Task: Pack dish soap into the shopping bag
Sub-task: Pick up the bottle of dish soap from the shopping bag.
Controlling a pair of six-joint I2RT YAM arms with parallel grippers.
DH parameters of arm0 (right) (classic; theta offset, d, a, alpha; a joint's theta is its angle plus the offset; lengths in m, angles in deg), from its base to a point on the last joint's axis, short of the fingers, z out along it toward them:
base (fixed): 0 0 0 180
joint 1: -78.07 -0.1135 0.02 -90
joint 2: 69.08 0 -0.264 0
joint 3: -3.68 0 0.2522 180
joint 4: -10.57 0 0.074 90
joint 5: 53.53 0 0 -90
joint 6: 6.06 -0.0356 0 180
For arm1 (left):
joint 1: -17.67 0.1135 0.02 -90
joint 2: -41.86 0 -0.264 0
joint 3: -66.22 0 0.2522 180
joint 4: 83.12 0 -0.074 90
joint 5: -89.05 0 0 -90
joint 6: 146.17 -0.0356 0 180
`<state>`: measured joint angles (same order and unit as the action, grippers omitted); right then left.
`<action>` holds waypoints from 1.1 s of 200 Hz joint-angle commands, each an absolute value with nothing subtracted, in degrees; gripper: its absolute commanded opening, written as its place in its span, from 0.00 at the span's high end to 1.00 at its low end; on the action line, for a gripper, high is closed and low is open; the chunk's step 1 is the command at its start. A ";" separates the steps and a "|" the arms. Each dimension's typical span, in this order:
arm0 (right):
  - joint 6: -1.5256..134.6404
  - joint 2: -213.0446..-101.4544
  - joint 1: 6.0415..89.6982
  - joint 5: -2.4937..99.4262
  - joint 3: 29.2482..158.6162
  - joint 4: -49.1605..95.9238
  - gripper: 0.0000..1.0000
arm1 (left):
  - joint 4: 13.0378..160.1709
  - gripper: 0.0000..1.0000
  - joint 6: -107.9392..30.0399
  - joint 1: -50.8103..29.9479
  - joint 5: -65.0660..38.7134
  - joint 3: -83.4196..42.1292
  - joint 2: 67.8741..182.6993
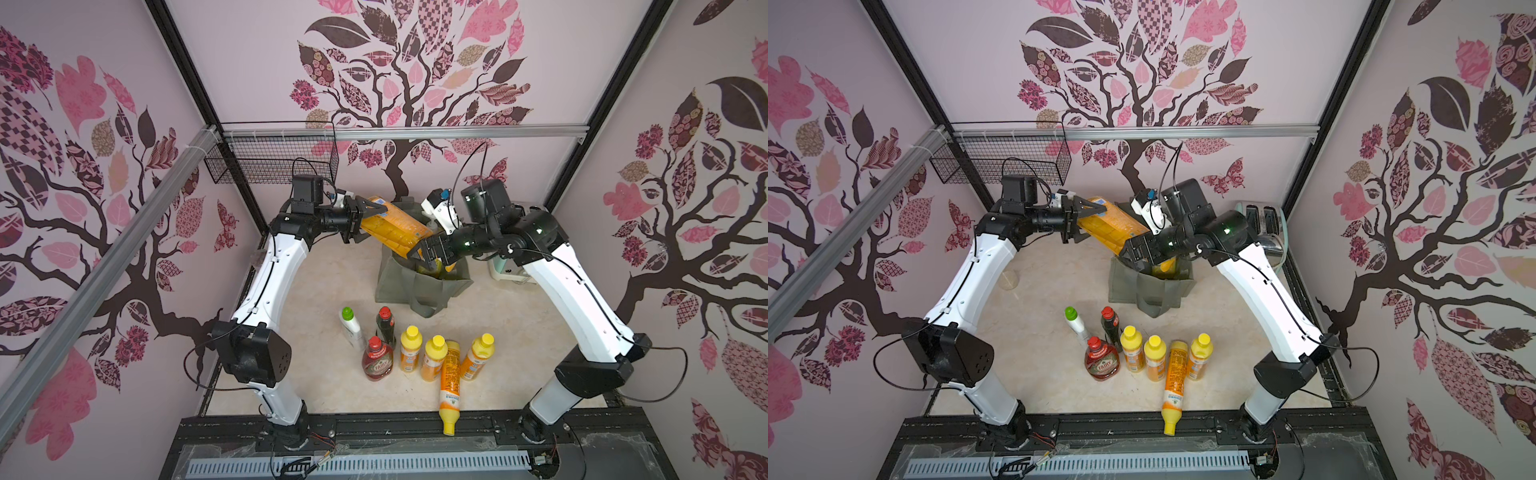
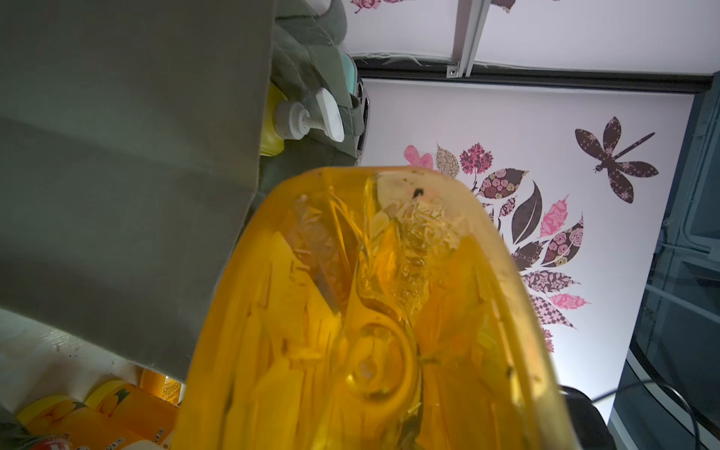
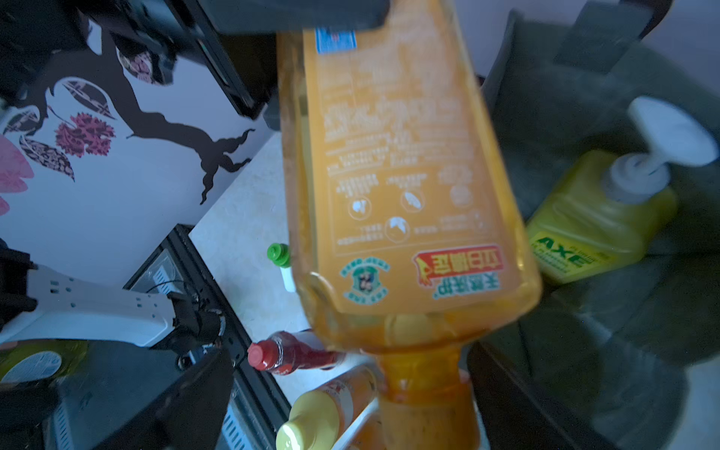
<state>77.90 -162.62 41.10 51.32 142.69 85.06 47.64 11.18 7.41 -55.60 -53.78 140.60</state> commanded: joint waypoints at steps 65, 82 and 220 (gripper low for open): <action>18.38 -145.81 69.27 74.97 106.18 28.51 0.02 | 86.64 1.00 36.70 10.74 -44.74 -56.69 139.68; 16.79 -151.16 68.76 79.46 112.27 28.45 0.04 | 89.77 1.00 37.95 11.12 -41.81 -58.27 140.75; 21.96 -161.51 47.71 46.84 122.28 19.20 0.22 | 111.15 1.00 43.26 11.21 -23.69 -46.84 134.43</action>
<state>20.94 -160.09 48.34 57.99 123.90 24.89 97.45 41.78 11.65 -27.95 -48.60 141.86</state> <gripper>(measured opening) 0.788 0.604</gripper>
